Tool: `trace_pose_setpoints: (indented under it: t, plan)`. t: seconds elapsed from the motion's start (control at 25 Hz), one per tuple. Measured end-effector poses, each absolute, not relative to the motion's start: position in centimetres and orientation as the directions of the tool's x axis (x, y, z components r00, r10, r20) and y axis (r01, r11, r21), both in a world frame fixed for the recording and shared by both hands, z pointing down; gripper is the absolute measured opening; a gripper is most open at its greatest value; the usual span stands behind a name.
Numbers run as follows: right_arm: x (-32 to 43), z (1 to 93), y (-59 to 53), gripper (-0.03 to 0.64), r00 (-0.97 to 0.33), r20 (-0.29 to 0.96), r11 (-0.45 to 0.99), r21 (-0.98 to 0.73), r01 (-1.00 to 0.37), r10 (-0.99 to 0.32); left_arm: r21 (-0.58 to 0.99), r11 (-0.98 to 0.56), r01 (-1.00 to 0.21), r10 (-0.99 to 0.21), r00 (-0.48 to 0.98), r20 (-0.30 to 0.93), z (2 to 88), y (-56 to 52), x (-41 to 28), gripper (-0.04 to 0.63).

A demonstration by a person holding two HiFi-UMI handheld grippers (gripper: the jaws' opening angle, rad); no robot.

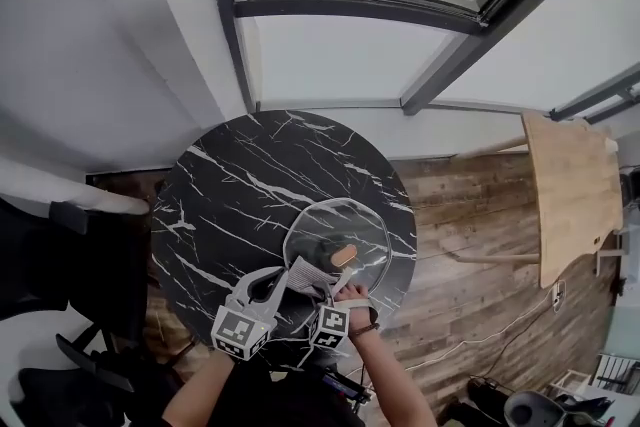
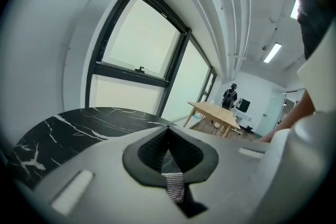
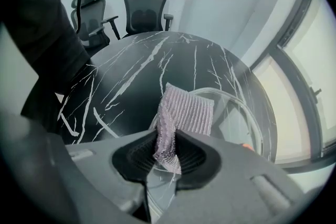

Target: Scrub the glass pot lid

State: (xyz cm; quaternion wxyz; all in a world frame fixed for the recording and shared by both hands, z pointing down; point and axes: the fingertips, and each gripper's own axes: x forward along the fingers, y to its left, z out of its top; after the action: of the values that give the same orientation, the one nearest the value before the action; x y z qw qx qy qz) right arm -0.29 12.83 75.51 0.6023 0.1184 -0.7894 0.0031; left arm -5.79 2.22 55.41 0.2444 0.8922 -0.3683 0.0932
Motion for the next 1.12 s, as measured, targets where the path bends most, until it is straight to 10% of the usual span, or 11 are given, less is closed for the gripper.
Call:
trace_pose_setpoints:
  t: [1.12]
  plan:
    - [-1.0, 76.5, 19.0, 0.077, -0.334, 0.943, 0.908, -0.149, -0.391, 0.011, 0.278, -0.622, -0.732, -0.635, 0.680, 0.368, 53.7, 4.3, -4.4, 0.002]
